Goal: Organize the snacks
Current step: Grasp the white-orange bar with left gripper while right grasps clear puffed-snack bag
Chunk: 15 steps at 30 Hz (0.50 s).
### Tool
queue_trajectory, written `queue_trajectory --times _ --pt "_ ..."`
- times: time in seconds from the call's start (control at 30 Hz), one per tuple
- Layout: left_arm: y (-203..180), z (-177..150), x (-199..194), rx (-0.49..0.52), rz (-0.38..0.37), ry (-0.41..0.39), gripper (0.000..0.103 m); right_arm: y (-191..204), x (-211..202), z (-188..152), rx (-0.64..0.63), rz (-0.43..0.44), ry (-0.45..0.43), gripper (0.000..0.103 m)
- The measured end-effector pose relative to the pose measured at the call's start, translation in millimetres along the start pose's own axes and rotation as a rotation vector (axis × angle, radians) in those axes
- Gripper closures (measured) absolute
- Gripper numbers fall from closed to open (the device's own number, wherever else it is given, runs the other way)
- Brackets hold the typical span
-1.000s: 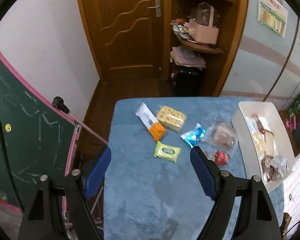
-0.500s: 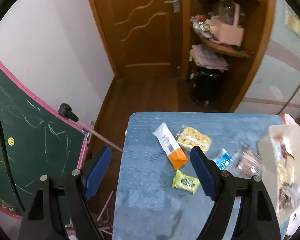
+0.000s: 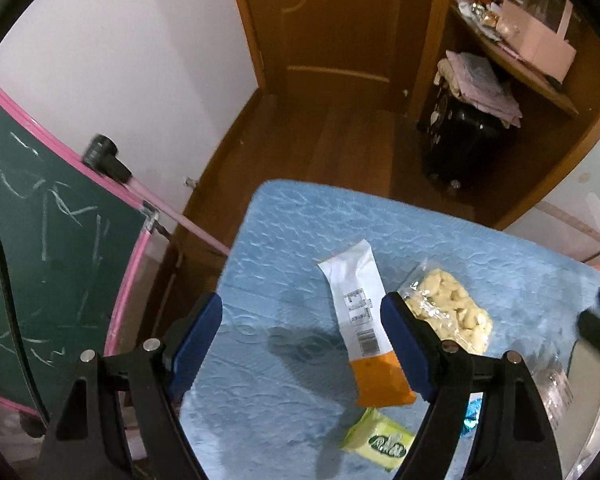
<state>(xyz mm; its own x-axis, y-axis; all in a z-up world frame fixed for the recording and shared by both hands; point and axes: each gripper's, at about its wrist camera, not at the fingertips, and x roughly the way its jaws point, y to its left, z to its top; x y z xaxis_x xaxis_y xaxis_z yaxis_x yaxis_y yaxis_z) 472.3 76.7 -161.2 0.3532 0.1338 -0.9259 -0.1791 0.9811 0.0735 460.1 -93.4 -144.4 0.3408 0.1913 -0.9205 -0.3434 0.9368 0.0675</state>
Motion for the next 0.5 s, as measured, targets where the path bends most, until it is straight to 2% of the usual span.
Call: queue_trajectory --times 0.1,0.2,0.5 --pt "-2.9 -1.0 14.8 -0.010 -0.006 0.003 0.023 10.2 28.2 -6.2 -0.082 0.008 0.049 0.060" --pt "0.7 -0.2 27.8 -0.056 -0.050 0.028 0.023 19.3 49.8 -8.4 -0.127 0.042 0.079 0.059" --pt "4.6 -3.0 59.7 -0.106 -0.099 0.060 0.023 41.3 79.6 -10.0 -0.248 0.050 0.080 0.059"
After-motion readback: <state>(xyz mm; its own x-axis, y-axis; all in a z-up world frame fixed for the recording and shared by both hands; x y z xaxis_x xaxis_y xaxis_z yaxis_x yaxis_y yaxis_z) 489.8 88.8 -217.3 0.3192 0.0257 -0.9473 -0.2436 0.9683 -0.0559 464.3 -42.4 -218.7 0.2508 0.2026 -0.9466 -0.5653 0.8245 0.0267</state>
